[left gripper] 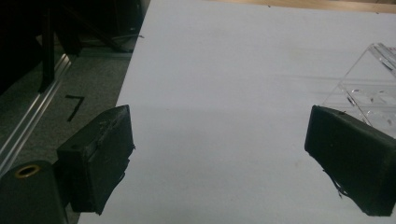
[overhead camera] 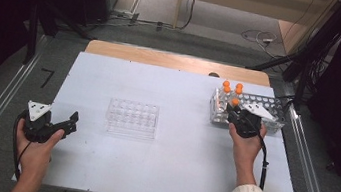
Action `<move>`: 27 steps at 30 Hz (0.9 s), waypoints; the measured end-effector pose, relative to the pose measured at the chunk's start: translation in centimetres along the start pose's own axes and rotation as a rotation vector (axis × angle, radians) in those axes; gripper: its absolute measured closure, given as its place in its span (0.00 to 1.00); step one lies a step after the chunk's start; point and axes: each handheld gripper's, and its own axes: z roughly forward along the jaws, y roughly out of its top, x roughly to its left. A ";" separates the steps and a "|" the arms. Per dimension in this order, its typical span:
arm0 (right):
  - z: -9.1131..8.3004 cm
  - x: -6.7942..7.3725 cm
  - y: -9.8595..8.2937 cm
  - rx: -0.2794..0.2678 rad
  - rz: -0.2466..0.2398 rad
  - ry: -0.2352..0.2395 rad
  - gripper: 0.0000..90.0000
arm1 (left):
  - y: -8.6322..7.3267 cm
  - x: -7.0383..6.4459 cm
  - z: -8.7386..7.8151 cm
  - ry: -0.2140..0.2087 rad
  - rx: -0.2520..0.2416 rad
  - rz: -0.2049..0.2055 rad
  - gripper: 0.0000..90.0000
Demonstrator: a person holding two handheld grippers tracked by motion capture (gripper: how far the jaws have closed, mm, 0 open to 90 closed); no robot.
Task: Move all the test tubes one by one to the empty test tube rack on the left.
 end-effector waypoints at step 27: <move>-4.3 0.4 4.2 -0.110 -0.020 0.022 0.79 | 2.4 -3.6 -0.7 -0.134 -0.021 0.053 0.09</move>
